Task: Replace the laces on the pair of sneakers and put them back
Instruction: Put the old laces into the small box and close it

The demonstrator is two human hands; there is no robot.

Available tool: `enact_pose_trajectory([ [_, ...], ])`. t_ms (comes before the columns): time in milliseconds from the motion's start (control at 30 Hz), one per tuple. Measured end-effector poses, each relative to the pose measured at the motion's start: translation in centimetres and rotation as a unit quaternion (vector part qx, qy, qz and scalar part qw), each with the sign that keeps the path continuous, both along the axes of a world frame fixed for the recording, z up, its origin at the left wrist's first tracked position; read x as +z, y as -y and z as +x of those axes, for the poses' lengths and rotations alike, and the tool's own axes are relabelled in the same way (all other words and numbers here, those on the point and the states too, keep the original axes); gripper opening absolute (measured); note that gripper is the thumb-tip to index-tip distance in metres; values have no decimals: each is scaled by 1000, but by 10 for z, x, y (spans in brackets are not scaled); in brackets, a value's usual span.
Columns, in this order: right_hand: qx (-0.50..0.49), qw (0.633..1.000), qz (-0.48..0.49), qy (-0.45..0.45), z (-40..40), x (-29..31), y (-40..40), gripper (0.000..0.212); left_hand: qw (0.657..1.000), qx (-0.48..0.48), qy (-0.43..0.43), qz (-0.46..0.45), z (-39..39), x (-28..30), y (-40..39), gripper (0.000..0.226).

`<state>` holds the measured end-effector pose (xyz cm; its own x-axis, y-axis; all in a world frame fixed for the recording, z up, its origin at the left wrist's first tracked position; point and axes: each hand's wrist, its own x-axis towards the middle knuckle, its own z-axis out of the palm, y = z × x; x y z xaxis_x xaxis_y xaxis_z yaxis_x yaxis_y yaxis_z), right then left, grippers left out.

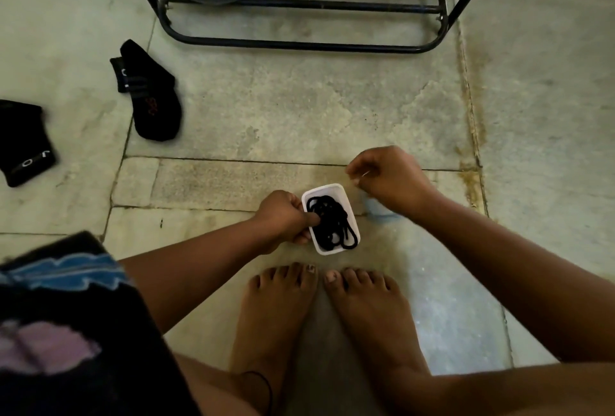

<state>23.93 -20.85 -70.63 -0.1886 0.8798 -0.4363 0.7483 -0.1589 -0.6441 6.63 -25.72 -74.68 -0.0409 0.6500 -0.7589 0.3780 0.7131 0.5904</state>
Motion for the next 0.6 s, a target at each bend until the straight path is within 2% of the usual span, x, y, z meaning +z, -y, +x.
enact_pose_trajectory([
  [67,102,988,35,110,17,-3,-10,51,1000,1,-5,3,1,0,1,28],
  [133,210,955,11,207,29,-12,-12,92,1000,-1,-9,9,1,-1,1,28],
  [200,278,926,-18,255,35,-24,-8,116,1000,-4,-11,12,2,-1,0,26],
  [267,311,914,-12,261,38,-32,-3,118,1000,-6,-12,12,2,-2,1,24],
  [367,316,915,34,248,40,-28,1,102,1000,-3,-6,13,1,-2,2,24],
  [467,303,921,38,242,45,-23,8,111,1000,0,-3,13,0,-3,2,26],
  [600,311,934,60,168,50,-16,28,120,1000,0,-2,13,0,-4,0,24],
])
